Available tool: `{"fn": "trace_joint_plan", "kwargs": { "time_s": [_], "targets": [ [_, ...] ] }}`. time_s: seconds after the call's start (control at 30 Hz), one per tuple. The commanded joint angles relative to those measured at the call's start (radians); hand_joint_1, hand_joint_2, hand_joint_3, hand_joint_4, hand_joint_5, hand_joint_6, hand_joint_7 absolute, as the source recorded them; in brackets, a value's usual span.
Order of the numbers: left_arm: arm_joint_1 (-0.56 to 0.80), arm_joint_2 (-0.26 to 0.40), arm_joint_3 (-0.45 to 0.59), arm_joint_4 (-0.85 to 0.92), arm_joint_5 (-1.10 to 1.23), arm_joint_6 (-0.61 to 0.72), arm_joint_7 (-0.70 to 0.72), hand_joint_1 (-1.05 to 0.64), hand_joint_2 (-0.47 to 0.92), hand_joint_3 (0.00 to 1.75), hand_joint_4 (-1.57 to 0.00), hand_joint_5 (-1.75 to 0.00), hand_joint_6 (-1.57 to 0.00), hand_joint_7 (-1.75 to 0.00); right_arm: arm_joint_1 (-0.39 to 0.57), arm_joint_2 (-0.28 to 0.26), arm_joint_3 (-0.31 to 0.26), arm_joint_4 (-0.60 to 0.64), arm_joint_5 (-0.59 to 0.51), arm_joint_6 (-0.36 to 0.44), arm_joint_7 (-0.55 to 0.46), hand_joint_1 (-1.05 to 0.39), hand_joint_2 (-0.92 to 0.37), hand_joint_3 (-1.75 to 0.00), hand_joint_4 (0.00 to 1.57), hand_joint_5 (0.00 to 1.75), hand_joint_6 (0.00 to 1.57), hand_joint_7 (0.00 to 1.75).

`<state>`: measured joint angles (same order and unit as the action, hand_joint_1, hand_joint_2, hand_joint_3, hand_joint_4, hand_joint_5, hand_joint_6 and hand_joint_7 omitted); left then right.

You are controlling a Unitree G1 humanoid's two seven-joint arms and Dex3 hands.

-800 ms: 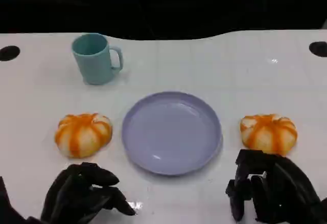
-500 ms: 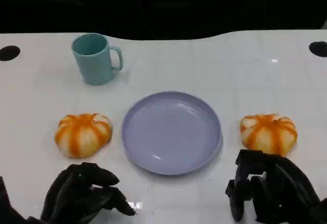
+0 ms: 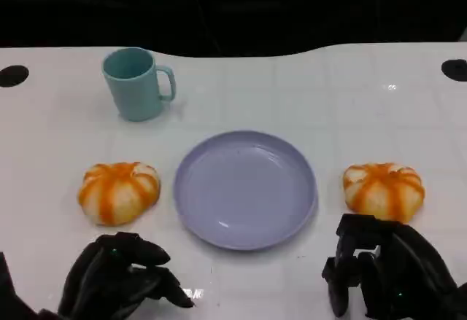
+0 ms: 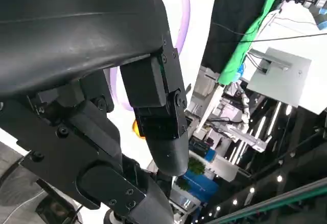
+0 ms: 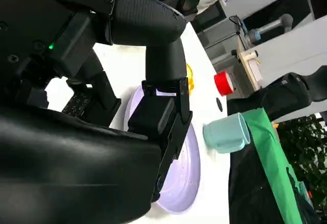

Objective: Grasp the bread from the table and place it into the plate.

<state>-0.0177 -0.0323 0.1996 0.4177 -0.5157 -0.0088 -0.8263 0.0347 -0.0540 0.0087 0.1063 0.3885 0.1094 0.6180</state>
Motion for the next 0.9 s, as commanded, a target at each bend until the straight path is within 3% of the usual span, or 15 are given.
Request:
{"fn": "trace_joint_plan", "kwargs": {
  "time_s": [0.03, 0.3, 0.4, 0.5, 0.6, 0.67, 0.73, 0.9],
  "targets": [
    [0.004, 0.014, 0.004, -0.005, 0.005, -0.008, 0.022, -0.94, 0.59, 0.0, -1.57, -0.43, -1.57, -0.16, -0.005, -0.017, -0.008, -0.001, 0.001, -0.004, 0.003, -0.84, -0.2, -1.43, 1.15, 1.39, 1.06, 1.17],
    [0.0, 0.013, 0.008, 0.002, -0.001, -0.004, 0.019, -0.93, 0.59, 0.0, -1.57, -0.42, -1.57, -0.15, -0.005, -0.016, -0.008, -0.001, -0.007, -0.016, -0.002, -0.84, -0.22, -1.41, 1.14, 1.4, 1.04, 1.18],
    [0.0, 0.014, 0.008, 0.0, -0.003, 0.003, 0.019, -0.93, 0.58, 0.0, -1.57, -0.42, -1.57, -0.15, -0.004, -0.012, -0.007, 0.003, -0.025, -0.059, -0.006, -0.84, -0.29, -1.32, 1.09, 1.43, 0.92, 1.24],
    [0.002, 0.013, 0.008, -0.002, -0.001, -0.003, 0.02, -0.93, 0.58, 0.0, -1.57, -0.42, -1.57, -0.16, -0.005, -0.007, -0.007, 0.014, -0.041, -0.137, 0.005, -0.84, -0.35, -1.24, 0.97, 1.51, 0.71, 1.36],
    [0.001, 0.014, 0.01, 0.001, -0.003, 0.0, 0.018, -0.93, 0.58, 0.0, -1.57, -0.42, -1.57, -0.16, -0.026, 0.002, -0.013, 0.07, -0.046, -0.253, 0.036, -0.87, -0.41, -1.13, 0.72, 1.6, 0.44, 1.47],
    [0.0, 0.015, 0.01, 0.005, -0.001, -0.004, 0.016, -0.93, 0.58, 0.0, -1.57, -0.42, -1.57, -0.15, -0.048, -0.006, -0.013, 0.129, -0.096, -0.39, 0.036, -0.89, -0.49, -1.03, 0.55, 1.65, 0.26, 1.53],
    [-0.002, 0.015, 0.01, 0.009, -0.001, -0.007, 0.013, -0.93, 0.58, 0.0, -1.57, -0.42, -1.57, -0.15, -0.068, -0.019, -0.012, 0.177, -0.145, -0.492, 0.024, -0.93, -0.65, -0.79, 0.42, 1.67, 0.09, 1.59],
    [-0.006, 0.016, 0.011, 0.016, 0.004, -0.014, 0.015, -0.94, 0.59, 0.0, -1.57, -0.43, -1.57, -0.17, -0.101, -0.05, -0.012, 0.234, -0.209, -0.619, 0.001, -0.93, -0.8, -0.6, 0.24, 1.7, 0.0, 1.57]
  ]
}}
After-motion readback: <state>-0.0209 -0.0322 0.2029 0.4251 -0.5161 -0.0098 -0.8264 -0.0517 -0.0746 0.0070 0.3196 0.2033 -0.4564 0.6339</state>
